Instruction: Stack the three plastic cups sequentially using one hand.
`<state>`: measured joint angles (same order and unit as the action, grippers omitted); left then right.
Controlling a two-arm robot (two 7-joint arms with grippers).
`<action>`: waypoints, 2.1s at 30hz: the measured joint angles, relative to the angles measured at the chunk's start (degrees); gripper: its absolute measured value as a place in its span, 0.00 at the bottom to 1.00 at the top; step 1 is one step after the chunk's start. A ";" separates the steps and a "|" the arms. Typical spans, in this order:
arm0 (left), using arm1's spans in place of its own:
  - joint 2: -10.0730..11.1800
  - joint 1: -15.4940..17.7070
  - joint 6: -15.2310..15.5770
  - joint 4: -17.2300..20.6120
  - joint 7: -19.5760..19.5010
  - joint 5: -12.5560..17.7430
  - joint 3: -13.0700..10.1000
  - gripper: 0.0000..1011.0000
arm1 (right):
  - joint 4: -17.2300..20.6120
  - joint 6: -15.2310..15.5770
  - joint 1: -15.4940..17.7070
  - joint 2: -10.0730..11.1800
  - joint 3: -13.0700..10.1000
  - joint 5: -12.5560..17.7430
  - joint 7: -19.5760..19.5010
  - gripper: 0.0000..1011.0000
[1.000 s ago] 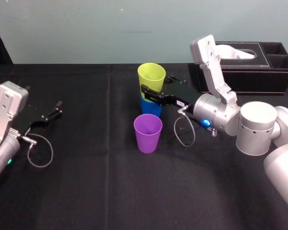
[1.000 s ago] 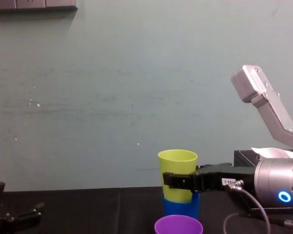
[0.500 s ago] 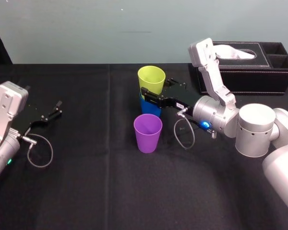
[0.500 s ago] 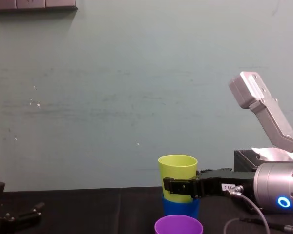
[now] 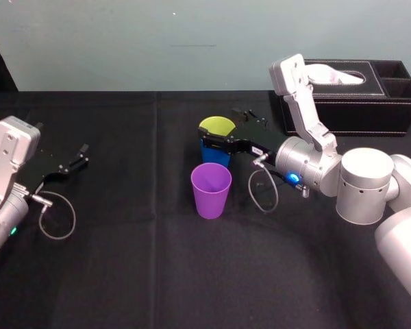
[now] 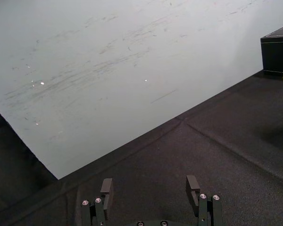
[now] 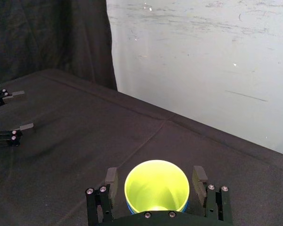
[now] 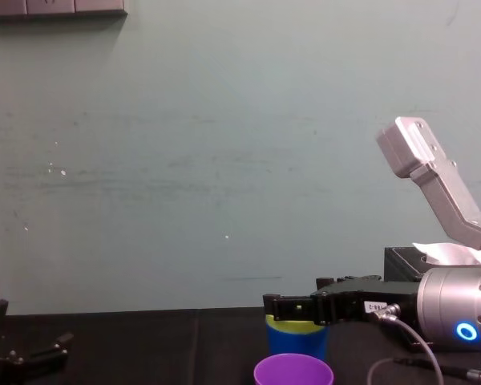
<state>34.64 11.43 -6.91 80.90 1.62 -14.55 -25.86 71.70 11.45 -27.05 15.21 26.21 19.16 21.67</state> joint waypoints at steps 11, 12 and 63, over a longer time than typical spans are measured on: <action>0.00 0.00 0.00 0.00 0.00 0.00 0.00 1.00 | 0.17 -0.17 0.09 0.03 -0.05 -0.02 -0.08 0.99; 0.00 0.00 0.00 0.00 0.00 0.00 0.00 1.00 | 0.37 -0.39 0.24 0.06 -0.16 -0.11 -0.21 0.99; 0.00 0.00 0.00 0.00 0.00 0.00 0.00 1.00 | 14.79 -10.42 17.37 16.42 0.73 5.74 12.28 0.99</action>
<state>34.65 11.43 -6.91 80.90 1.62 -14.55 -25.86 86.49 1.03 -9.69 31.63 26.94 24.90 33.94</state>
